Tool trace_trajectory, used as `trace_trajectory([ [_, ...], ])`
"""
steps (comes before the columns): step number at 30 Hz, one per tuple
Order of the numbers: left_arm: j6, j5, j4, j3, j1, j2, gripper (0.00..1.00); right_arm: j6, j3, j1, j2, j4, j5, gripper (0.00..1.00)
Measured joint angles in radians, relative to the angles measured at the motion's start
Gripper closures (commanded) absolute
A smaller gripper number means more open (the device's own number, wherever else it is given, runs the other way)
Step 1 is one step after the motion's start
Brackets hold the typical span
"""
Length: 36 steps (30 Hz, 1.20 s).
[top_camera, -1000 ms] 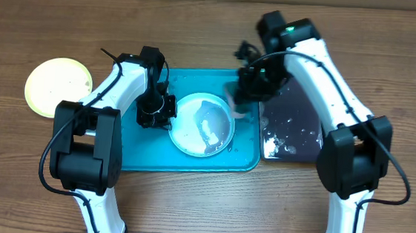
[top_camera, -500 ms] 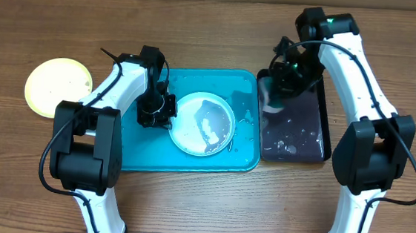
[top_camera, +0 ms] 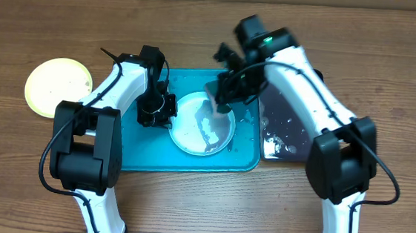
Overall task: Clean dirty plates on tray and stack at the side
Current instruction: 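Scrub the light-blue plate surface with the sponge in right gripper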
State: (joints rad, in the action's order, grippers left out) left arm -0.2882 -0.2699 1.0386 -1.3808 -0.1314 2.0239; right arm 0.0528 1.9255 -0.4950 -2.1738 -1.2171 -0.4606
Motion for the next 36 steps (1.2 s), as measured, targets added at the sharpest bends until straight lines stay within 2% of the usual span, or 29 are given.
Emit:
trace_trajectory([
  [6, 0.0, 0.0, 0.0, 0.0, 0.0, 0.0, 0.94, 0.0, -0.109, -0.095, 0.0, 0.161, 0.191, 0.96],
  [16, 0.0, 0.0, -0.003, 0.0, 0.0, 0.0, 0.95, 0.0, -0.259, -0.105, 0.0, 0.333, 0.304, 0.96],
  [31, 0.0, 0.0, 0.005, 0.0, 0.0, 0.0, 0.95, 0.0, -0.344, -0.104, 0.008, 0.468, 0.301, 0.96],
  [36, 0.003, 0.0, 0.011, 0.0, 0.0, 0.0, 0.96, 0.0, -0.354, -0.091, 0.011, 0.475, 0.193, 0.96],
])
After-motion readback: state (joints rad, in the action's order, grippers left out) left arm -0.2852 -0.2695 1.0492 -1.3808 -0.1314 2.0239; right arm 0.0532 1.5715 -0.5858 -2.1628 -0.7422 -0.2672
